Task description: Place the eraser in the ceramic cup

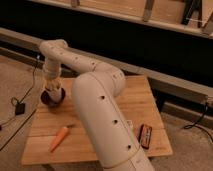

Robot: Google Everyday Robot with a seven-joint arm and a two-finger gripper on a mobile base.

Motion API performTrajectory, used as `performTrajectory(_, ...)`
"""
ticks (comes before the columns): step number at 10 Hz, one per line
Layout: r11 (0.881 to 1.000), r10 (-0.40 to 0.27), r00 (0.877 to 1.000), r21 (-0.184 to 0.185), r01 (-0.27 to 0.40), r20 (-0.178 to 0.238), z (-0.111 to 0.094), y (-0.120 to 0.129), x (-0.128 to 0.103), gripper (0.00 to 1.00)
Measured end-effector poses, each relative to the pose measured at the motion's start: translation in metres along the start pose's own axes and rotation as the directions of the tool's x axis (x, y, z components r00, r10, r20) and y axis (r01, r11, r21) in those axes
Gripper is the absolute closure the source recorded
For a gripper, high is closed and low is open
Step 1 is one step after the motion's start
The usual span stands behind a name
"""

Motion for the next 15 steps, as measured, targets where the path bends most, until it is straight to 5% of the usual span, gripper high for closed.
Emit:
performTrajectory(2,1.0,-0.002,1.0,0.006,0.002,-0.015,0.004,-0.002,0.001,0.2)
performTrajectory(7,1.0,-0.014,1.0,0.012,0.014,-0.027,0.004,0.0,-0.001,0.2)
performTrajectory(12,0.998,-0.057,0.998,0.024,0.056,0.04,-0.032,0.011,-0.016,0.2)
performTrajectory(15,0.994,-0.075,0.995,0.088,0.069,0.072,-0.055,0.0,-0.015,0.2)
